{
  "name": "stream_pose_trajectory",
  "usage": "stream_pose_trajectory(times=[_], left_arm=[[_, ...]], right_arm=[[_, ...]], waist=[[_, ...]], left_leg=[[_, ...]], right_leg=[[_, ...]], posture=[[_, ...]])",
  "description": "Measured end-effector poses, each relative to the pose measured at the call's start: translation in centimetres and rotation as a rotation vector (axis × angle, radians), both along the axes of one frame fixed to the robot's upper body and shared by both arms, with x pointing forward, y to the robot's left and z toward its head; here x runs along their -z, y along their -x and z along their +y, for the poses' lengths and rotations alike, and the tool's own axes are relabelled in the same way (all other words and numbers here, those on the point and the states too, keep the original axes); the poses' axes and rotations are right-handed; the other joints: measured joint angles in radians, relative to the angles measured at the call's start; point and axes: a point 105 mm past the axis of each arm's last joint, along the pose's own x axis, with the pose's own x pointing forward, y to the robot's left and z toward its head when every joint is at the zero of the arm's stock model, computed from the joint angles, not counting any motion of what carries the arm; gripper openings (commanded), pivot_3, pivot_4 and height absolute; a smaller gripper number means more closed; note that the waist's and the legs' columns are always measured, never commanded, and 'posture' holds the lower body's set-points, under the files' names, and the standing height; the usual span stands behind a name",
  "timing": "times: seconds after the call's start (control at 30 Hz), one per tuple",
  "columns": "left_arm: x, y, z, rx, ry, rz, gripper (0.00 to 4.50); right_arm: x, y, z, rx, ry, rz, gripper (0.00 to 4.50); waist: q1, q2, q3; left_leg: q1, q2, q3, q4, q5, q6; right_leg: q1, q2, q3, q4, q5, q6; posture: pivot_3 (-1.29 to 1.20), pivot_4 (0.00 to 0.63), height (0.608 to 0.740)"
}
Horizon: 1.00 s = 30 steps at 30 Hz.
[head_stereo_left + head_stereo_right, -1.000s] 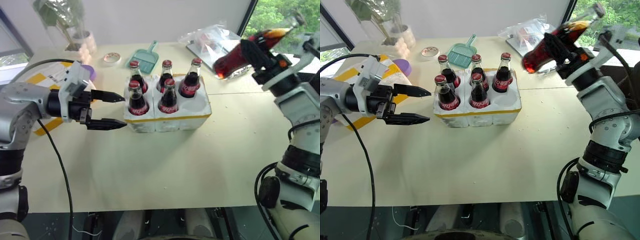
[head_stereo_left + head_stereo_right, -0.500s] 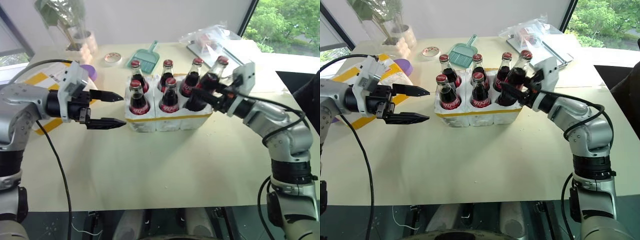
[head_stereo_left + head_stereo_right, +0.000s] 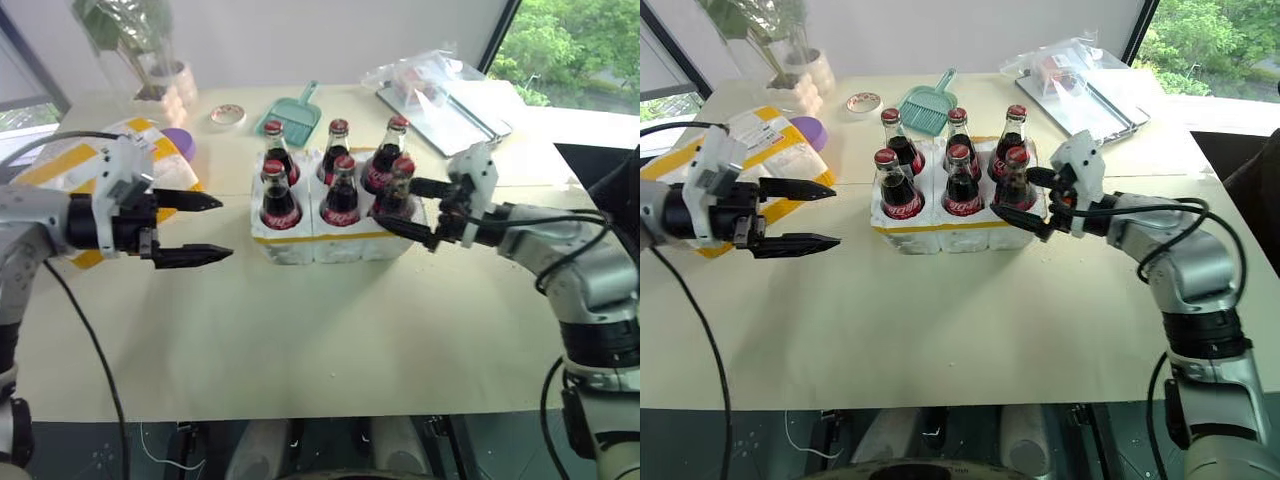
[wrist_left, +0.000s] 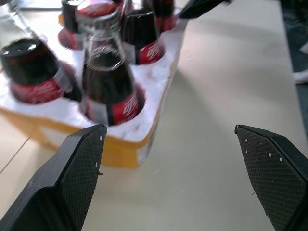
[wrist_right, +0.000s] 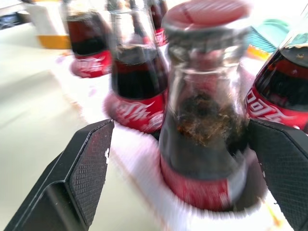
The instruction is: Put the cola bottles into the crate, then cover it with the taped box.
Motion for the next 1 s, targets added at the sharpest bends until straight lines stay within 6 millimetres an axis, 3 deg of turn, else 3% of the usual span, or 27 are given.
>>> stream_pose_trajectory(times=[0.13,0.23,0.33,0.5,0.73,0.87,1.0], left_arm=[[0.8,0.0,4.6,-0.257,-0.122,-0.090,4.50],[1.7,0.7,8.7,-0.463,-0.266,-0.156,4.50],[3.8,1.8,14.0,-0.642,-0.504,-0.191,4.50],[5.6,2.2,21.1,-0.869,-0.828,-0.308,4.50],[7.6,-1.0,23.2,-0.896,-1.012,-0.479,4.50],[7.8,-3.5,22.8,-0.887,-1.012,-0.554,4.50],[9.8,-4.7,22.3,-0.848,-1.023,-0.527,4.50]], right_arm=[[-4.9,1.6,-3.5,0.026,-0.086,-0.060,4.49],[-7.0,2.2,-5.7,0.064,-0.151,-0.074,4.49],[-6.6,2.1,-7.0,0.099,-0.162,-0.046,4.49],[-5.8,2.5,-6.7,0.063,-0.161,-0.020,4.49],[-6.2,3.2,-5.7,0.006,-0.145,-0.026,4.49],[-7.3,5.5,-4.4,-0.115,-0.094,-0.019,4.49],[-8.1,7.5,-3.7,-0.191,-0.059,-0.027,4.49]], waist=[[0.001,0.000,0.000],[0.001,0.000,0.000],[0.002,0.001,-0.001],[0.013,0.001,-0.001],[0.037,0.000,-0.002],[0.048,-0.001,-0.002],[0.047,-0.002,-0.003]], left_leg=[[0.000,0.001,0.000,-0.001,0.000,0.000],[0.001,0.001,0.000,-0.001,0.000,0.000],[0.001,0.001,0.001,-0.002,-0.001,0.000],[0.000,0.001,0.001,-0.002,-0.001,-0.001],[-0.004,0.001,0.001,-0.002,-0.001,-0.001],[-0.006,0.000,0.002,-0.001,-0.001,-0.001],[-0.006,0.001,0.003,-0.001,-0.001,0.000]], right_leg=[[0.000,-0.001,0.000,-0.001,0.000,0.000],[0.001,-0.001,0.000,-0.002,0.000,0.000],[0.000,-0.002,0.001,-0.002,-0.001,-0.001],[-0.001,-0.003,0.001,-0.002,-0.001,-0.002],[-0.005,-0.002,0.000,-0.001,0.000,0.000],[-0.007,-0.002,-0.001,0.000,0.000,0.000],[-0.007,-0.002,-0.001,0.000,0.001,0.000]], posture=[[0.00,0.150,0.738],[0.00,0.150,0.738],[0.00,0.150,0.738],[0.00,0.150,0.738],[0.00,0.150,0.738],[0.00,0.150,0.738],[0.00,0.150,0.738]])
